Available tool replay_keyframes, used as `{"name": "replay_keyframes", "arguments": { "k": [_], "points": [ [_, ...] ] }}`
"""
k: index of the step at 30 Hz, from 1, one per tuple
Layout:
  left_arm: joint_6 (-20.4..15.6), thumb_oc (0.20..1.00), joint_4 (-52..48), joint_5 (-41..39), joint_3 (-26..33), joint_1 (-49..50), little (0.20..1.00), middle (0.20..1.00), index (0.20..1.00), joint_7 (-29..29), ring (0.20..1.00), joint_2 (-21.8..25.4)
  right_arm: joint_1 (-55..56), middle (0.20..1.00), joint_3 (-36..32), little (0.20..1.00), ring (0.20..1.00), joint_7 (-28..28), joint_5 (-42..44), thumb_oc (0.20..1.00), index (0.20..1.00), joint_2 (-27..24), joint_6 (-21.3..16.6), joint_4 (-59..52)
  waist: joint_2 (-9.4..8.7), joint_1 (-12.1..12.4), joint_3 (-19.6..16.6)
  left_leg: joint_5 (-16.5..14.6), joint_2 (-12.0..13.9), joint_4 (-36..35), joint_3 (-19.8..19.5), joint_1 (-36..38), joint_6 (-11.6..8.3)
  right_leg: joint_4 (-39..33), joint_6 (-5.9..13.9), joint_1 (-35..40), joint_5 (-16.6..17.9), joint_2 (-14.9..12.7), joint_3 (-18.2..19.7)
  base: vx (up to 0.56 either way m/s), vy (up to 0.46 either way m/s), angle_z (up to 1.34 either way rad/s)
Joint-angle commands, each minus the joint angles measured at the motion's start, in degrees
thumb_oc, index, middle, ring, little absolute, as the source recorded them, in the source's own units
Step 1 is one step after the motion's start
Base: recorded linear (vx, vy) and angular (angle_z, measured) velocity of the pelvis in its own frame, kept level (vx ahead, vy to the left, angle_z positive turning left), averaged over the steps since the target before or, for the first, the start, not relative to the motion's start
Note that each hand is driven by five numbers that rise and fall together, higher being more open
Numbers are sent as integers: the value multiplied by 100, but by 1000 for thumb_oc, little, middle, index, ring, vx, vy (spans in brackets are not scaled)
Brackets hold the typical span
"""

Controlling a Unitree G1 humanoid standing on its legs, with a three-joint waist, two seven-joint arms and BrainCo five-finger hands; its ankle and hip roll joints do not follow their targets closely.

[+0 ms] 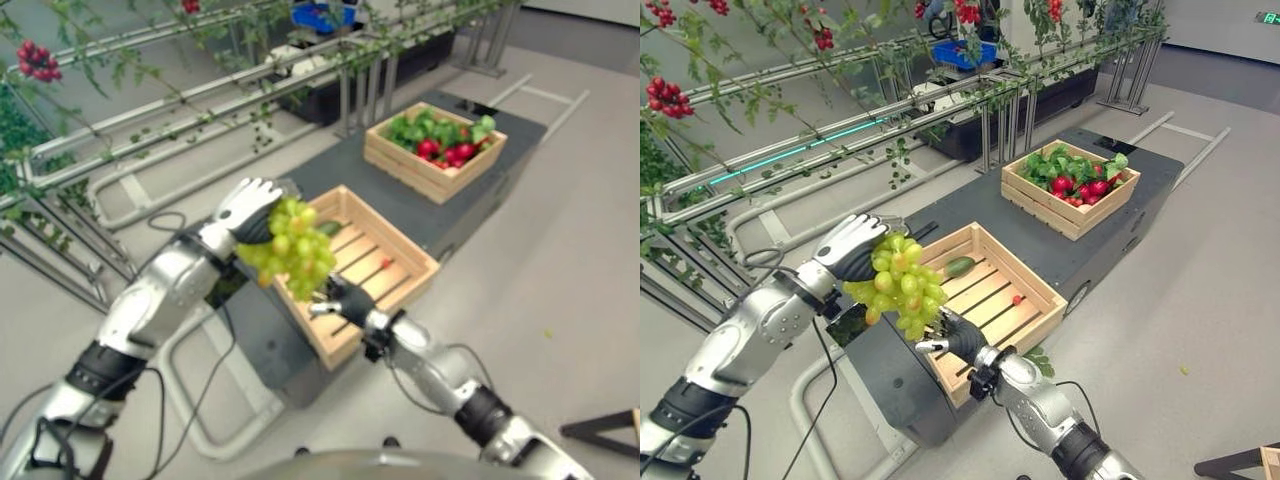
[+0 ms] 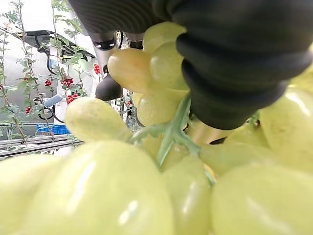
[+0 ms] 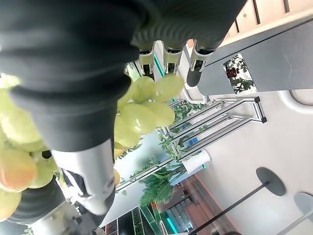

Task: Pick up the fruits from the basket on one side to the basket on the other side

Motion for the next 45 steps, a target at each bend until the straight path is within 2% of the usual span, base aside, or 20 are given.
{"name": "replay_keyframes", "arguments": {
  "k": [1, 10, 20, 31, 38, 45],
  "points": [
    [-126, 200, -231, -233, 110, -385, 200, 200, 200, 284, 200, -41, -520, 1000, 120, 1000, 1000, 47, 563, 1000, 1000, 322, -270, 57, -70, 60, -273, -1020, -399, 165, 95, 261, 229, 73, 251, -43, -464, -146, 191, 0, 0, 0],
    [-163, 200, -312, -220, 6, -487, 200, 200, 200, 322, 200, -83, -683, 1000, 226, 1000, 1000, 46, 943, 1000, 1000, 617, -274, 606, -76, 102, -292, -1029, -405, 165, 89, 271, 227, 63, 251, -30, -454, -148, 186, 0, 0, 0],
    [-236, 200, -309, -254, -147, -591, 200, 200, 200, 291, 200, -168, -694, 1000, 360, 1000, 1000, 282, 1566, 1000, 1000, 927, -213, 1069, -79, 125, -314, -1036, -401, 153, 104, 297, 222, 54, 243, -6, -468, -144, 185, 0, 0, 0],
    [-281, 200, -150, -297, -180, -558, 200, 200, 200, 381, 200, -258, -551, 1000, 327, 1000, 1000, 385, 1987, 1000, 1000, 1178, -455, 1316, -40, 106, -343, -1034, -399, 141, 131, 296, 212, 43, 239, -9, -481, -127, 178, 0, 0, 0],
    [-270, 200, -108, -325, 1, -400, 200, 200, 200, 420, 200, -235, -356, 1000, 287, 1000, 1000, 379, 1947, 1000, 1000, 1114, -500, 1237, -28, 64, -362, -1035, -401, 126, 145, 309, 203, 42, 236, -11, -481, -114, 184, 0, 0, 0],
    [-183, 200, -33, -232, 291, -124, 200, 200, 200, 487, 200, -109, -221, 1000, 241, 1000, 1000, 246, 1574, 1000, 1000, 807, -497, 863, -65, 43, -381, -1032, -368, 114, 150, 323, 187, 36, 236, -6, -485, -101, 183, 0, 0, 0]
  ]
}}
